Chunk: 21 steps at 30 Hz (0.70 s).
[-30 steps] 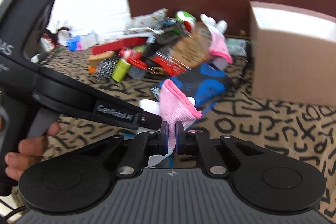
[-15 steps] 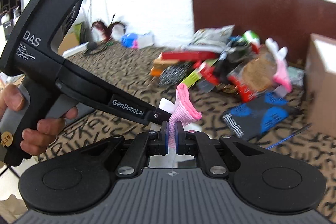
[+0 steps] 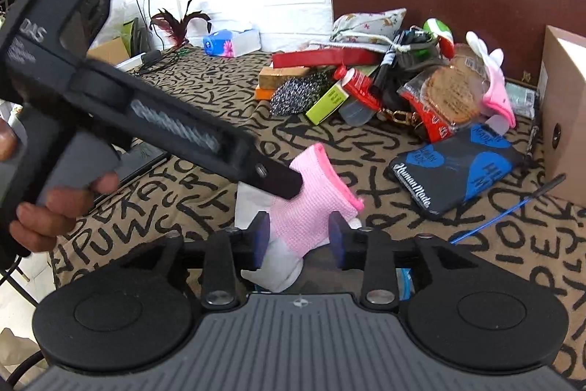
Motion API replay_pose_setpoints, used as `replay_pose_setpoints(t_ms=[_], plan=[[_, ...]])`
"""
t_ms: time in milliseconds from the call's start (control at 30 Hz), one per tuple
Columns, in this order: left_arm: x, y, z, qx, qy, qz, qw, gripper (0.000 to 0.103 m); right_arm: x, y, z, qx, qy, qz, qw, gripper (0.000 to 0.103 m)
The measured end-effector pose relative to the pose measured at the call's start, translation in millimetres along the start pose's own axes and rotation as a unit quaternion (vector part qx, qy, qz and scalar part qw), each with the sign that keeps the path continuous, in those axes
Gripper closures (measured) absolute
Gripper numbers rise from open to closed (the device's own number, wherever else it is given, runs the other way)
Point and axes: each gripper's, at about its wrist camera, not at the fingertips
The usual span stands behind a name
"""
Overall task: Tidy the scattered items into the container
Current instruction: 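Lift the glove with the left gripper toward the cardboard box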
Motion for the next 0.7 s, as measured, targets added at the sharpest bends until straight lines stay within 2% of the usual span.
replay_pose_setpoints(t_ms=[100,167,333,367,500,567,633,667,700], plan=[[-13.5,3.0,5.3,0.002,0.022,-0.009,0.9997,0.016,-0.9,2.6,3.0,0.006,0.006,-0.004,1.000,0.048],[-16.3,6.6,6.8,0.010,0.027,-0.002,0.9996,0.018,-1.3,3.4,4.5,0.010,0.008,-0.005,1.000,0.046],[-13.7,3.6,2.5,-0.004,0.025,0.008,0.9997,0.045,-4.9,5.9,3.7,0.012,0.015,-0.009,1.000,0.044],[-13.5,2.0,2.7,-0.007,0.024,0.008,0.9997,0.054,-4.4,7.5,3.7,0.016,0.013,-0.012,1.000,0.044],[-14.3,-3.0,4.1,-0.016,0.020,0.006,0.9996,0.044,-5.9,12.1,5.4,0.026,0.016,-0.020,0.999,0.040],[-15.2,-3.2,4.5,-0.015,0.022,0.006,0.9996,0.047,-10.8,12.5,6.5,0.029,0.028,-0.011,0.999,0.040],[-14.4,-4.6,4.9,-0.020,0.022,0.004,0.9995,0.068,-13.2,12.0,8.3,0.029,0.034,-0.003,0.999,0.055],[-13.4,-5.4,5.4,-0.025,0.022,0.005,0.9994,0.074,-12.6,11.5,8.5,0.029,0.033,0.002,0.999,0.059],[-12.2,-6.8,5.8,-0.029,0.021,0.005,0.9993,0.074,-11.6,10.5,8.1,0.027,0.033,0.002,0.999,0.065]])
Point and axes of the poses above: each gripper's, at about its wrist camera, not at the fingertips, and x roughly against the way its jaws point, y to its left, z to its underside, and after that the axes turned 1 degree about y, right-handed
